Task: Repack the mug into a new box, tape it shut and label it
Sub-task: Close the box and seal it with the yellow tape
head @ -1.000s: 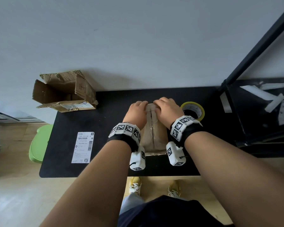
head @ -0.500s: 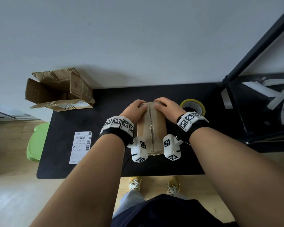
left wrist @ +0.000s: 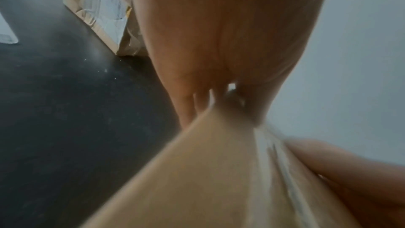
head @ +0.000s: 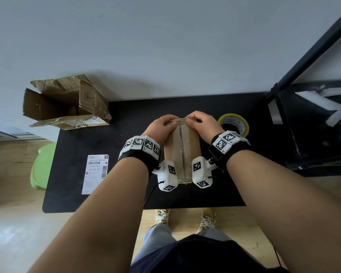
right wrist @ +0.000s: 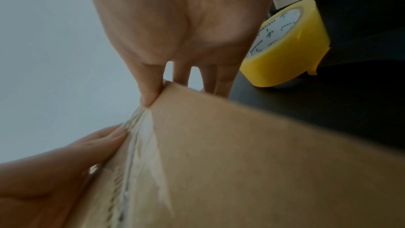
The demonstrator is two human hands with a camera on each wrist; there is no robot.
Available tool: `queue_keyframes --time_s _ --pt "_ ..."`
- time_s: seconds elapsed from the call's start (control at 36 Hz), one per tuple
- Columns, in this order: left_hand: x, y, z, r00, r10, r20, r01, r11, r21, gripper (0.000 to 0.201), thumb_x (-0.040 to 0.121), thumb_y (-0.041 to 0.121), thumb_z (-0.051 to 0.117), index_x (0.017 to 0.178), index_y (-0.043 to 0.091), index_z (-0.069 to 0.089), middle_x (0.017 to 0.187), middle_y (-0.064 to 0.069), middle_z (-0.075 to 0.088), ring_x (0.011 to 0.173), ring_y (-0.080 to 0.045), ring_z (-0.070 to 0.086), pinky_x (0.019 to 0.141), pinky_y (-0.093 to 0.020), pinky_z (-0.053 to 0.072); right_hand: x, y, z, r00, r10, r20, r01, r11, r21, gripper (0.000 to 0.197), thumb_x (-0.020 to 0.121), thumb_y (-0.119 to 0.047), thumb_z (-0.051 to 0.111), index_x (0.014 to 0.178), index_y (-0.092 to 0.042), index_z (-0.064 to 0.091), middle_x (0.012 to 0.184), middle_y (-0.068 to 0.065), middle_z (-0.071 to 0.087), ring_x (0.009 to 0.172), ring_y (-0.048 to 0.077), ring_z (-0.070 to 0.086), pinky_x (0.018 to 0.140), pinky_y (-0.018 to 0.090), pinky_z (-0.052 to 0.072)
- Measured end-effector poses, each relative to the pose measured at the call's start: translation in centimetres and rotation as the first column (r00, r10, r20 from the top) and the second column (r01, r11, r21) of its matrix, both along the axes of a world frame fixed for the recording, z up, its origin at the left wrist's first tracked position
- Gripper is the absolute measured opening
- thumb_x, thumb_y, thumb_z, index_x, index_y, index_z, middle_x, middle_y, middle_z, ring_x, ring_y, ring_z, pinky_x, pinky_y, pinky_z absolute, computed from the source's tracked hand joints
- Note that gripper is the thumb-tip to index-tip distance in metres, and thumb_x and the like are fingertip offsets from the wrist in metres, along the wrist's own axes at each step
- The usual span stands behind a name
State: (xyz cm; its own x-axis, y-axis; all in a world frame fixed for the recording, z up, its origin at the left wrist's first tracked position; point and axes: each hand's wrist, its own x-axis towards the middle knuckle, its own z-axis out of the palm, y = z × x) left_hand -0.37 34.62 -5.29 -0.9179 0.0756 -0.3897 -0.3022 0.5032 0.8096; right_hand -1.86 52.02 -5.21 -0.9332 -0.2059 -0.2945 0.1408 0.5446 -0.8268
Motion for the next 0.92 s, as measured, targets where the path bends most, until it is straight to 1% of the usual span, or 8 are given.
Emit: queue_keyframes --time_s 0.08,0.42,0.56,0.61,0.69,0.78,0.86,0.92 --pt "-0.5 0.3 0.4 0.996 -0.089 0.016 0.090 0.996 -0.007 0.036 0.098 0.014 0.047 0.131 0.027 0.057 0.122 0.010 0.058 0.111 -0.003 0.051 0.094 -0.016 0.035 0.2 0.0 0.1 1.000 0.007 -0.014 -0.006 0.999 0.042 0.023 0.096 -0.027 0.056 0.113 -0.015 0.065 0.105 -0.003 0.064 0.096 0.010 0.056 0.078 0.023 0.040" --pt "0.0 0.8 0.4 0.999 -0.045 -0.009 0.044 0.989 -0.138 0.026 0.098 0.024 0.047 0.119 0.025 0.063 0.111 0.005 0.064 0.106 -0.013 0.058 0.092 -0.029 0.045 0.4 -0.6 0.5 1.000 0.015 0.026 -0.019 0.988 0.154 0.026 0.098 -0.032 0.048 0.119 -0.020 0.059 0.115 0.000 0.063 0.107 0.019 0.058 0.092 0.035 0.046" --pt "0.9 1.1 0.8 0.998 0.045 0.042 -0.033 0.966 -0.256 0.047 0.099 0.036 0.043 0.145 0.025 0.038 0.142 -0.006 0.048 0.128 -0.023 0.047 0.103 -0.028 0.035 0.8 -0.7 1.2 0.994 -0.069 0.083 0.042 0.957 0.288 0.060 0.094 -0.048 0.053 0.144 -0.018 0.038 0.136 0.009 0.055 0.123 0.029 0.053 0.098 0.036 0.042" --pt "1.3 1.3 1.1 0.992 0.099 0.079 -0.076 0.963 -0.260 0.055 0.100 0.038 0.042 0.151 0.025 0.024 0.147 -0.007 0.044 0.131 -0.025 0.044 0.103 -0.029 0.035 1.1 -0.6 1.6 0.982 -0.157 0.106 0.110 0.929 0.354 0.077 0.089 -0.056 0.058 0.145 -0.010 0.031 0.132 0.015 0.056 0.118 0.034 0.057 0.093 0.039 0.047" --pt "2.1 1.4 1.1 0.958 0.253 0.132 -0.226 0.955 -0.192 0.061 0.100 0.039 0.038 0.154 0.023 0.013 0.150 -0.009 0.039 0.133 -0.029 0.042 0.105 -0.032 0.033 1.6 -0.3 2.1 0.970 -0.198 0.137 0.140 0.927 0.347 0.083 0.080 -0.066 0.061 0.134 -0.007 0.040 0.115 0.014 0.064 0.097 0.034 0.066 0.084 0.046 0.055" --pt "3.1 0.9 1.1 0.909 0.383 0.163 -0.355 0.918 -0.175 0.061 0.094 0.044 0.040 0.147 0.015 0.032 0.146 -0.010 0.044 0.127 -0.033 0.047 0.104 -0.041 0.041 2.2 0.3 2.4 0.970 -0.084 0.226 0.004 0.943 0.334 0.069 0.075 -0.065 0.066 0.108 -0.005 0.059 0.099 0.012 0.071 0.084 0.032 0.070 0.079 0.051 0.057" --pt "4.2 0.1 0.5 0.905 0.340 0.256 -0.286 0.932 -0.223 0.031 0.090 0.016 0.053 0.116 0.001 0.060 0.112 -0.011 0.065 0.094 -0.025 0.065 0.073 -0.027 0.052 2.9 0.9 2.8 0.937 0.055 0.345 -0.173 0.931 0.320 0.064 0.069 -0.064 0.073 0.099 -0.008 0.065 0.092 0.011 0.072 0.082 0.031 0.071 0.081 0.050 0.057" --pt "4.9 0.3 0.5 0.903 0.324 0.282 -0.290 0.944 -0.158 0.025 0.090 0.003 0.049 0.110 0.004 0.065 0.101 -0.011 0.069 0.081 -0.024 0.067 0.069 -0.032 0.058 3.1 1.1 3.1 0.915 0.087 0.394 -0.215 0.931 0.294 0.063 0.064 -0.060 0.079 0.099 -0.009 0.067 0.089 0.009 0.073 0.079 0.029 0.072 0.080 0.049 0.058"
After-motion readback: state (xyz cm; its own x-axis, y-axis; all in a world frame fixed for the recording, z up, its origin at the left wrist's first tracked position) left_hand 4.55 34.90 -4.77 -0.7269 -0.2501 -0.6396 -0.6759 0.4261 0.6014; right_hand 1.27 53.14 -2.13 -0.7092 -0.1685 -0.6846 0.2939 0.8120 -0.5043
